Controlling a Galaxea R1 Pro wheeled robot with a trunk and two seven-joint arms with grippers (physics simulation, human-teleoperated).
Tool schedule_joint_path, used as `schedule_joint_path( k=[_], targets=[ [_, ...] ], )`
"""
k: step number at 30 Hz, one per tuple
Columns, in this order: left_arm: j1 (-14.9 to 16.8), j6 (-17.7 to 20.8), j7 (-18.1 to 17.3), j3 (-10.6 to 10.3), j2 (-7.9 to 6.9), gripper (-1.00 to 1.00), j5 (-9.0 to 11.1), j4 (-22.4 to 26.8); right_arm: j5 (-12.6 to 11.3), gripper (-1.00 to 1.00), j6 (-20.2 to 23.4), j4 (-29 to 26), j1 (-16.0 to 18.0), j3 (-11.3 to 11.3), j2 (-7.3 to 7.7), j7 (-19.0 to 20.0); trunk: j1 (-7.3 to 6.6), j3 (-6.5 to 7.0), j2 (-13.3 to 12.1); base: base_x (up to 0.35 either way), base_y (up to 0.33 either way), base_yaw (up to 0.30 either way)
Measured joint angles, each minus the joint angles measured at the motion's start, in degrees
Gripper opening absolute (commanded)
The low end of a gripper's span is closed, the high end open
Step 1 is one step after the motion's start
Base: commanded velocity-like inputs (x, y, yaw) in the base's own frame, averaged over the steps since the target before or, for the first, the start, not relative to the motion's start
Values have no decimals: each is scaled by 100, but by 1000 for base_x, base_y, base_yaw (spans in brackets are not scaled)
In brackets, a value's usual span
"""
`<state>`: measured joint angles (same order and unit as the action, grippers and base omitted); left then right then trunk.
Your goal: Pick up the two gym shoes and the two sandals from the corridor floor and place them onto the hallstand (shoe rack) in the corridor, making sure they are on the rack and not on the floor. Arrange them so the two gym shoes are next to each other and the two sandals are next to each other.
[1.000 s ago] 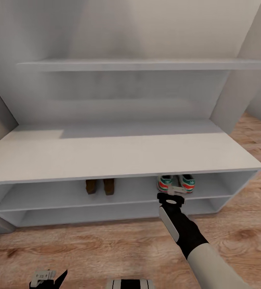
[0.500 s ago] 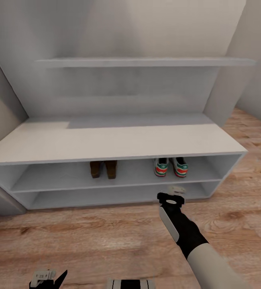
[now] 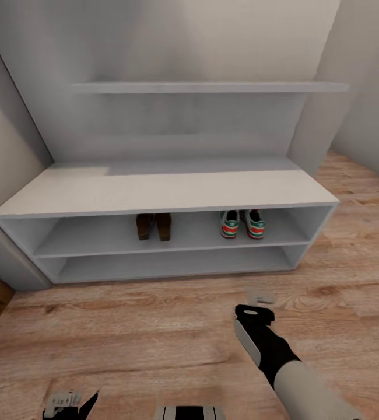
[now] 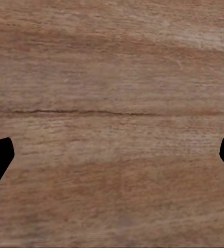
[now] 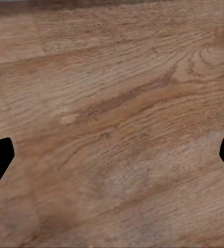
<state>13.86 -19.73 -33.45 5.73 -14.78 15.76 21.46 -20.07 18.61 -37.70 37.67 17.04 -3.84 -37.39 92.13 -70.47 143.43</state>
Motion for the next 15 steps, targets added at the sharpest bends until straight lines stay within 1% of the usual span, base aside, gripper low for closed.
schedule_joint_path(
  k=[3,6,7,8,9,10,12,15],
  targets=[
    [0,2,10,6,0,100,4,-1,11,100,-339,402,0,-3,20,12,-1,0,0,-261,0,0],
    [1,4,26,10,0,100,6,-2,21,100,-775,831,0,-8,41,21,-2,0,0,-121,0,0],
    [1,1,43,16,6,100,10,-2,80,100,-1499,1542,-2,-11,62,39,-3,0,0,-37,0,0],
    [0,1,45,18,6,100,11,-2,133,100,-1647,1830,-1,-12,65,59,-3,0,0,-29,0,0],
    [0,1,46,19,5,100,12,-2,200,100,-1771,1986,0,-9,67,94,-3,0,0,-10,0,0],
    [0,1,48,25,-4,100,17,-3,582,100,-2299,2613,-3,-13,86,513,-3,-1,0,-8,0,0],
    [0,0,50,27,-9,100,25,-8,743,100,-2525,2911,-1,-5,114,785,-4,0,0,-6,0,0],
    [0,0,53,33,-13,100,36,-30,877,100,-2834,3238,-3,-11,177,1191,-4,0,0,-3,0,0]
  ],
)
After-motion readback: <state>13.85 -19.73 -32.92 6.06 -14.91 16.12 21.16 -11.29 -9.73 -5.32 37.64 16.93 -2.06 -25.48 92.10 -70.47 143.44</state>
